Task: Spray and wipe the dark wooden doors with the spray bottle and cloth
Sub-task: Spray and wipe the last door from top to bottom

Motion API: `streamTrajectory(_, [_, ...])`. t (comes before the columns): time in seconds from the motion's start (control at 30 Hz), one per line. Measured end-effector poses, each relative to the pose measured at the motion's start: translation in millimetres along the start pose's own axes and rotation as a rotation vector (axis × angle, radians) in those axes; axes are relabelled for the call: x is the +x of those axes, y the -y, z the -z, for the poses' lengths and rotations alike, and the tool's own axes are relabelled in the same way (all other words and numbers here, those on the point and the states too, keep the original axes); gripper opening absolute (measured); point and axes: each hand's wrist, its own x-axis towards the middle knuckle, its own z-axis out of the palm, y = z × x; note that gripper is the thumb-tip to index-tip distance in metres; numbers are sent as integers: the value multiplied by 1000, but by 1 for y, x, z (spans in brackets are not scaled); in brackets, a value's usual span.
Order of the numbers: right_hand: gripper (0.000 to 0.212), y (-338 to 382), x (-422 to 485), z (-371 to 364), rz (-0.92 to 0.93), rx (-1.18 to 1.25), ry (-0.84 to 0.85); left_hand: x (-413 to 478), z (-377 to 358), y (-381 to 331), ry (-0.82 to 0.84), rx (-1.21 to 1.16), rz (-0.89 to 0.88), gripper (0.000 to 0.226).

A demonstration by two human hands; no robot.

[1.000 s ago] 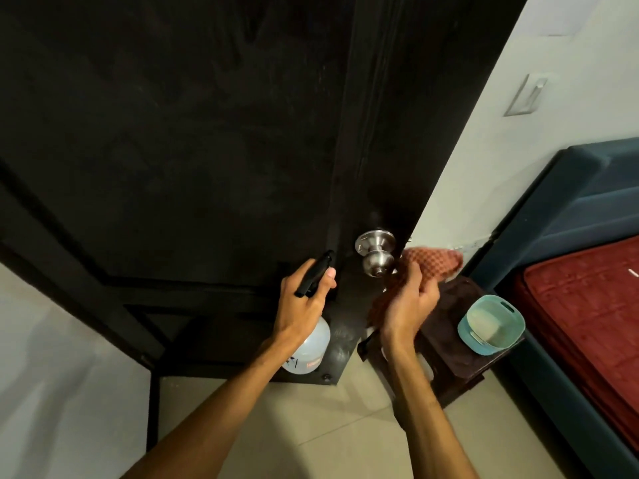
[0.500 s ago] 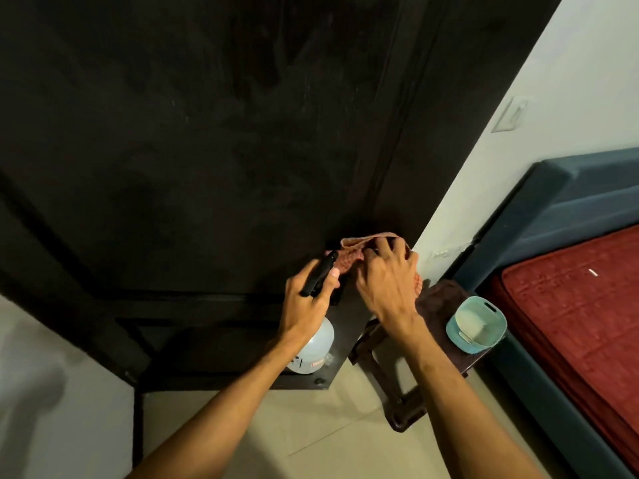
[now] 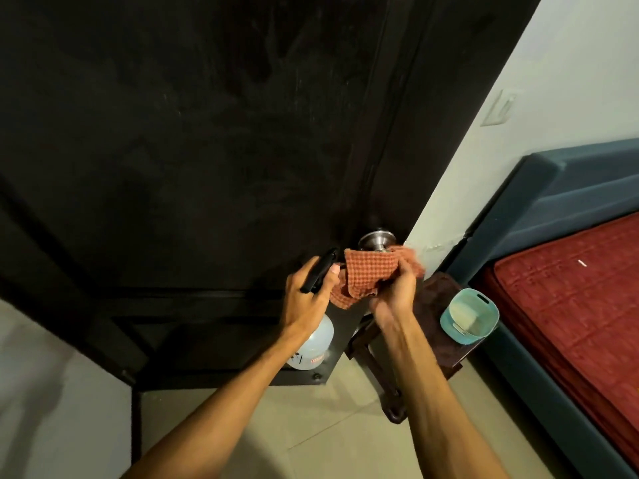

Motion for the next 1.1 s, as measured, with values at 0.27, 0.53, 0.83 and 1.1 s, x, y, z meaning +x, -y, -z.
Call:
streamTrajectory(0.27, [36,-10,-3,27,21,214,36,-10,7,-10,-92,25,-12,48])
streamTrajectory(0.53, [35,-3,12,13,1114,-1807,88,-19,3,-24,-88,6,-90,28])
streamTrajectory(0.83, [34,-6,-3,42,358,-136,-110,-28,-16,-36,-84,14,-110,30])
streamTrajectory(1.1, [43,-13,-4,12,-341,592,132,-24,-16,-39,-112,61,-136,39])
